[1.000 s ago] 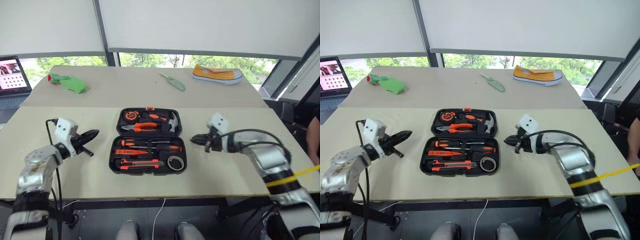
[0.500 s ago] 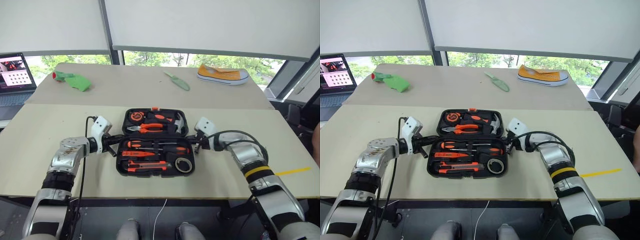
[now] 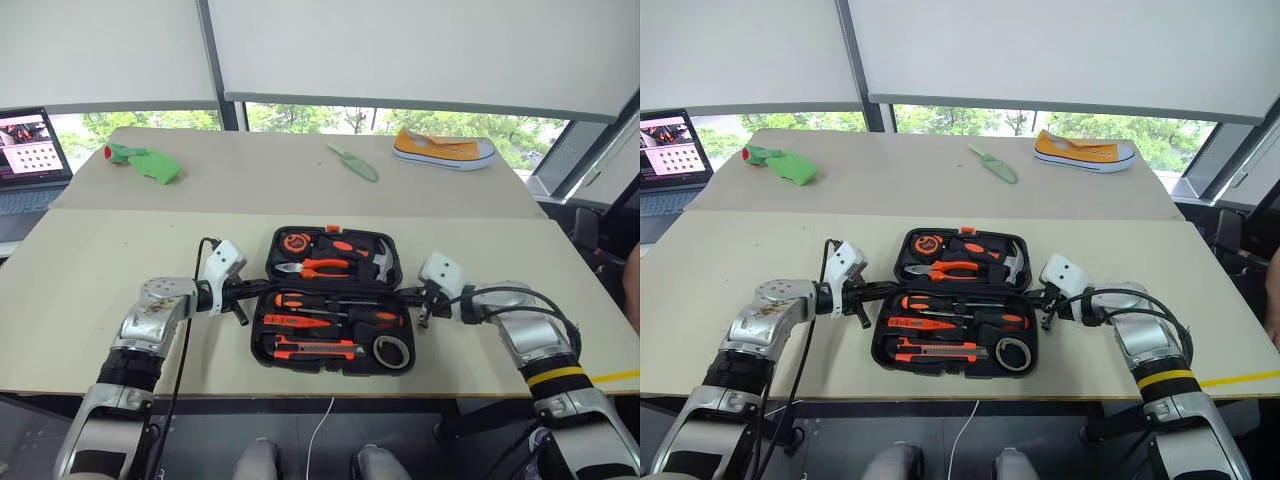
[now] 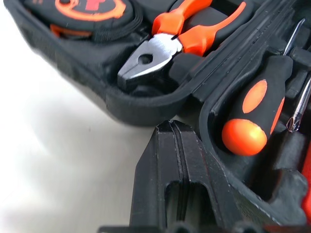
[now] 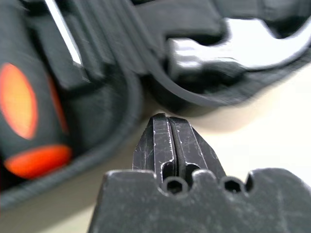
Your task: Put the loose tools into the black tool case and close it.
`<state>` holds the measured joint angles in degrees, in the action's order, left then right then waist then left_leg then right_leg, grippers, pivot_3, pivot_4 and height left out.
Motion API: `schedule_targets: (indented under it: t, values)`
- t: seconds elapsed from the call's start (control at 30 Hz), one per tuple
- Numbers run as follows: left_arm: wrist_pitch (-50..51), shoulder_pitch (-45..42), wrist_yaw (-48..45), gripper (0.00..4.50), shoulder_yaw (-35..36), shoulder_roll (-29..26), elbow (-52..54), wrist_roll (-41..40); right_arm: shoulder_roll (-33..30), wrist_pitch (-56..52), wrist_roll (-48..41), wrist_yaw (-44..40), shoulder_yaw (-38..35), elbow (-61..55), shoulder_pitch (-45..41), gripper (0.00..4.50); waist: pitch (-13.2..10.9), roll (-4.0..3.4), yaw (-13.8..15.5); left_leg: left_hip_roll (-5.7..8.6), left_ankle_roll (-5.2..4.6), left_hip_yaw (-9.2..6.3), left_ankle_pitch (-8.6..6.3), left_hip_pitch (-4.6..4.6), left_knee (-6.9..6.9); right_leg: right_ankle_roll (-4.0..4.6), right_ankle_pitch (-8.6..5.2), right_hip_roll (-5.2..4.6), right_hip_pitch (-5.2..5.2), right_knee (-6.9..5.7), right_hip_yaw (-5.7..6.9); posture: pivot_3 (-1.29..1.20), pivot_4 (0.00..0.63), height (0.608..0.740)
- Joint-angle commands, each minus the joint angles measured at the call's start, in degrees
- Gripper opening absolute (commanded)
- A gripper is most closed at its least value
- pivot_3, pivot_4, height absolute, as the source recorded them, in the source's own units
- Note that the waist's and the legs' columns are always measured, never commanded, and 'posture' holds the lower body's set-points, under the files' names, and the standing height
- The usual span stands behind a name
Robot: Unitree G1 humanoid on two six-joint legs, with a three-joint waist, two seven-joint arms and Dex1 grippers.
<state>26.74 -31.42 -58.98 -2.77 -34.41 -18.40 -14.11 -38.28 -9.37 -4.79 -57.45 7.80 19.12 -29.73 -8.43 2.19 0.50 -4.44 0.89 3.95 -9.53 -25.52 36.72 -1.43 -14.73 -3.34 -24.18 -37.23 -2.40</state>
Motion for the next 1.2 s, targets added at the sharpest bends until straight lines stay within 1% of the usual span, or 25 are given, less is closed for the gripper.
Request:
schedule_targets:
  t: [0.03,0.07,0.1,0.13,0.17,0.2,0.23,0.3,0.33,0.43,0.5,0.63,0.73,0.8,0.83,0.87,0.93,1.0,1.03,1.07,1.1,1.13,1.2]
  values:
    - [11.7,-1.7,0.2,0.93,6.2,-4.9,3.1,-5.1,-5.3,-11.0,-5.6,-3.1,-5.6,-8.3,1.6,1.44,0.0,0.0,-0.1,-0.01,0.0,0.0,0.0,0.0,0.0,0.0,0.0,0.0,0.0,-0.01,0.0,0.0,0.15,0.74]
    - [16.0,-2.7,0.7,1.41,7.7,-5.4,3.5,-7.1,-6.4,-16.2,-6.8,-3.2,-6.2,-10.1,1.6,1.88,0.0,-0.03,-0.2,-0.02,0.0,-0.01,0.0,0.0,0.0,0.0,0.0,0.01,-0.01,-0.01,0.0,0.0,0.15,0.74]
    - [21.7,-5.2,4.0,1.72,9.3,-5.1,3.0,-7.9,-7.3,-24.6,-3.7,0.7,-5.3,-11.4,-0.4,2.18,0.0,-0.04,-0.3,-0.02,0.0,-0.01,0.0,-0.01,0.0,0.0,0.0,0.01,-0.03,-0.02,-0.01,0.0,0.15,0.74]
    - [26.8,-7.6,7.0,2.09,9.8,-4.9,2.3,-7.8,-7.8,-31.1,-2.8,2.7,-4.5,-12.2,-2.3,2.57,-0.1,-0.02,-0.3,-0.02,0.0,-0.02,0.0,0.0,0.01,0.0,0.0,0.01,-0.02,-0.07,-0.01,0.0,0.15,0.74]
    - [30.9,-9.8,8.9,2.5,9.2,-5.0,1.3,-7.1,-7.8,-36.6,-3.7,3.2,-4.2,-13.2,-4.5,2.96,-0.1,0.05,-0.3,-0.02,0.0,-0.03,0.0,0.01,0.1,0.0,0.0,0.0,0.0,-0.16,0.0,0.0,0.15,0.74]
    - [33.6,-11.4,10.1,2.52,8.8,-5.0,0.5,-6.8,-7.7,-40.4,-4.7,3.2,-4.0,-13.8,-5.9,3.2,-0.1,0.09,-0.3,0.0,-0.01,-0.04,0.04,-0.02,0.22,0.0,-0.01,-0.02,-0.08,-0.37,0.0,0.0,0.15,0.74]
    - [34.9,-13.3,10.2,2.52,8.9,-4.1,-0.7,-7.4,-6.8,-45.1,-6.0,3.2,-3.7,-13.7,-8.5,3.52,-0.1,0.09,-0.3,0.01,-0.02,-0.05,0.05,-0.01,0.27,-0.02,-0.02,-0.01,-0.09,-0.43,0.0,0.0,0.15,0.74]
    - [36.7,-16.9,11.2,2.52,9.5,-2.0,-3.3,-8.5,-4.6,-53.0,-7.0,4.3,-2.9,-11.8,-13.4,4.29,-0.1,0.09,-0.6,0.02,-0.07,-0.07,0.1,0.13,0.26,-0.07,-0.05,0.0,-0.02,-0.45,-0.02,0.0,0.15,0.74]
    - [37.6,-18.7,12.3,2.52,9.7,-0.9,-5.0,-8.4,-3.3,-56.4,-7.3,5.3,-2.6,-10.3,-15.7,4.45,-0.1,0.09,-0.7,0.02,-0.07,-0.08,0.1,0.23,0.25,-0.04,-0.05,0.01,0.05,-0.48,-0.02,0.0,0.15,0.74]
    - [37.5,-20.9,12.1,2.52,5.7,0.1,-7.8,-6.2,0.2,-60.4,-7.4,8.0,-2.4,-5.3,-20.8,4.45,-0.1,0.09,-1.1,0.03,-0.08,-0.1,0.11,0.21,0.24,0.05,-0.03,0.02,0.01,-0.55,-0.03,0.0,0.15,0.74]
    - [36.2,-22.0,12.5,2.52,4.0,1.0,-10.4,-5.2,2.1,-59.3,-6.5,9.9,-1.5,-1.5,-23.0,4.45,-0.1,0.09,-1.3,0.06,-0.08,-0.11,0.11,0.14,0.15,0.06,-0.05,0.01,-0.06,-0.54,-0.05,0.0,0.15,0.74]
    - [35.0,-23.9,11.7,2.52,3.3,3.0,-14.4,-5.3,4.7,-56.2,-5.0,12.9,-0.5,6.2,-25.6,4.45,-0.1,0.09,-1.3,0.08,-0.13,-0.11,0.07,-0.11,0.08,0.04,-0.06,0.01,-0.26,-0.48,-0.05,0.0,0.15,0.74]
    - [32.6,-24.7,11.6,2.52,1.9,3.4,-16.5,-3.8,5.9,-55.1,-5.0,13.4,-0.5,10.3,-26.8,4.45,-0.1,0.09,-1.3,0.09,-0.13,-0.11,0.07,-0.21,0.08,0.04,-0.06,0.0,-0.31,-0.46,-0.04,0.0,0.15,0.74]
    - [32.2,-25.5,11.4,2.52,2.1,3.8,-18.3,-3.9,6.9,-55.1,-5.6,13.6,-1.1,11.9,-27.4,3.94,-0.1,0.09,-1.2,0.1,-0.13,-0.13,0.07,-0.2,0.09,0.03,-0.06,-0.01,-0.3,-0.48,-0.04,0.0,0.15,0.74]
    - [32.3,-25.7,10.9,2.52,2.0,3.9,-18.7,-4.1,7.5,-56.2,-6.4,14.1,-2.3,12.6,-27.8,3.76,-0.1,0.09,-1.2,0.11,-0.13,-0.13,0.07,-0.2,0.09,0.04,-0.06,-0.01,-0.3,-0.49,-0.04,0.0,0.15,0.74]
    - [32.2,-25.9,10.5,2.52,2.0,3.9,-19.0,-4.1,8.0,-57.0,-7.0,14.3,-3.1,13.0,-28.1,3.36,-0.1,0.09,-1.2,0.11,-0.13,-0.14,0.07,-0.17,0.1,0.03,-0.06,-0.01,-0.28,-0.5,-0.03,0.0,0.15,0.74]
    - [32.1,-25.8,9.9,2.52,1.4,4.1,-19.6,-3.8,8.0,-57.5,-7.1,14.0,-2.6,12.9,-28.2,2.75,-0.1,0.09,-1.2,0.11,-0.13,-0.14,0.07,-0.17,0.1,0.03,-0.06,-0.01,-0.27,-0.52,-0.03,0.0,0.15,0.74]
    - [31.1,-25.6,10.1,1.99,1.1,4.5,-20.3,-3.3,7.8,-57.3,-6.7,13.8,-1.3,12.9,-27.9,1.95,-0.1,0.09,-1.2,0.11,-0.13,-0.15,0.07,-0.17,0.1,0.03,-0.06,-0.02,-0.27,-0.52,-0.03,0.0,0.15,0.74]
    - [30.6,-25.7,10.2,1.83,1.4,4.8,-21.0,-3.2,7.9,-57.2,-6.4,14.4,-1.1,13.6,-28.0,1.68,-0.1,0.09,-1.2,0.11,-0.13,-0.16,0.07,-0.17,0.1,0.03,-0.06,-0.02,-0.27,-0.52,-0.03,0.0,0.15,0.74]
    - [30.2,-25.7,10.3,1.39,1.7,5.0,-21.5,-3.3,8.0,-57.2,-6.1,14.9,-1.0,14.1,-28.0,1.29,-0.1,0.09,-1.1,0.12,-0.13,-0.16,0.07,-0.17,0.1,0.03,-0.06,-0.02,-0.25,-0.52,-0.03,0.0,0.15,0.74]
    - [29.8,-25.8,10.5,1.12,2.2,5.2,-22.0,-3.4,8.2,-57.3,-6.1,15.4,-1.2,14.5,-28.1,1.02,-0.1,0.09,-1.1,0.13,-0.13,-0.18,0.07,-0.16,0.11,0.03,-0.06,-0.02,-0.22,-0.52,-0.03,0.0,0.15,0.74]
    - [29.6,-25.7,9.9,0.7,2.4,5.2,-22.0,-3.7,8.4,-57.5,-6.1,16.0,-1.6,14.7,-28.1,0.67,-0.1,0.09,-1.1,0.13,-0.13,-0.19,0.07,-0.13,0.11,0.03,-0.06,-0.02,-0.19,-0.52,-0.03,0.0,0.15,0.74]
    - [30.1,-25.1,8.6,0.03,2.6,5.3,-21.4,-4.5,9.3,-55.7,-5.8,19.1,-3.8,15.2,-28.3,0.01,-0.1,0.08,-1.1,0.14,-0.13,-0.2,0.07,-0.03,0.13,0.03,-0.06,-0.02,-0.09,-0.52,-0.02,0.0,0.15,0.74]
